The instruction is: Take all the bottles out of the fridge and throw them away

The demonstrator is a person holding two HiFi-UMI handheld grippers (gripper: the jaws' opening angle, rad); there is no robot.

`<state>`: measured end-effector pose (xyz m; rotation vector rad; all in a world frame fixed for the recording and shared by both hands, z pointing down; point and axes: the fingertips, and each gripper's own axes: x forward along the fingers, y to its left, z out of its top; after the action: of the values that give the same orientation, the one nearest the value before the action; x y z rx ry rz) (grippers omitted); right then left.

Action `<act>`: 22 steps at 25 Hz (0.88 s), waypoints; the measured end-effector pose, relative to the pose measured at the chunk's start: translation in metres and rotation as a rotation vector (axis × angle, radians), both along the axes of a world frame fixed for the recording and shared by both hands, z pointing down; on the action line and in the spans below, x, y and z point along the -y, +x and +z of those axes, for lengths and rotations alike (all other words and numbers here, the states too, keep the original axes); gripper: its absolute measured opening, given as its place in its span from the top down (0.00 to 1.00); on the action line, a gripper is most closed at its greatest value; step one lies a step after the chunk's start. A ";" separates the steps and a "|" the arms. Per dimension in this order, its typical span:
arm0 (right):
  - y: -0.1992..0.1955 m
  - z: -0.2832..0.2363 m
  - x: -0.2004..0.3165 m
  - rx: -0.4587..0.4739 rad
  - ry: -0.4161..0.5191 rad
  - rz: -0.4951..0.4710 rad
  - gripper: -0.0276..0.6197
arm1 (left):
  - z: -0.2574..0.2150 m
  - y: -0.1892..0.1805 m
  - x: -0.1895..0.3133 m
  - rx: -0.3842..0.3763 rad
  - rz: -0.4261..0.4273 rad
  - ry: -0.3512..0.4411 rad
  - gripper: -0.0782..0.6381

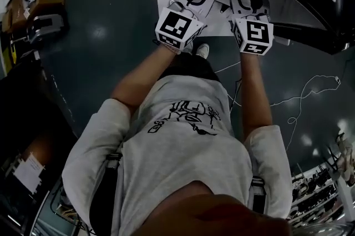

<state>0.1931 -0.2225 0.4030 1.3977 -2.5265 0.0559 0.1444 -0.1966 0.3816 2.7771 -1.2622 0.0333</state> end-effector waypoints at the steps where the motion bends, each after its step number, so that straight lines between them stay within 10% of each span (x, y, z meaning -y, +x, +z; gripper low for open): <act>1: -0.001 0.003 0.007 -0.007 0.000 -0.001 0.71 | 0.004 -0.001 0.007 0.004 -0.004 0.002 0.88; 22: -0.024 0.052 0.100 -0.035 -0.001 0.007 0.67 | 0.053 -0.002 0.076 0.032 -0.033 -0.060 0.88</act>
<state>0.1688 -0.3227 0.4554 1.3944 -2.4930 0.0337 0.1422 -0.2722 0.4343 2.7145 -1.2923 0.1119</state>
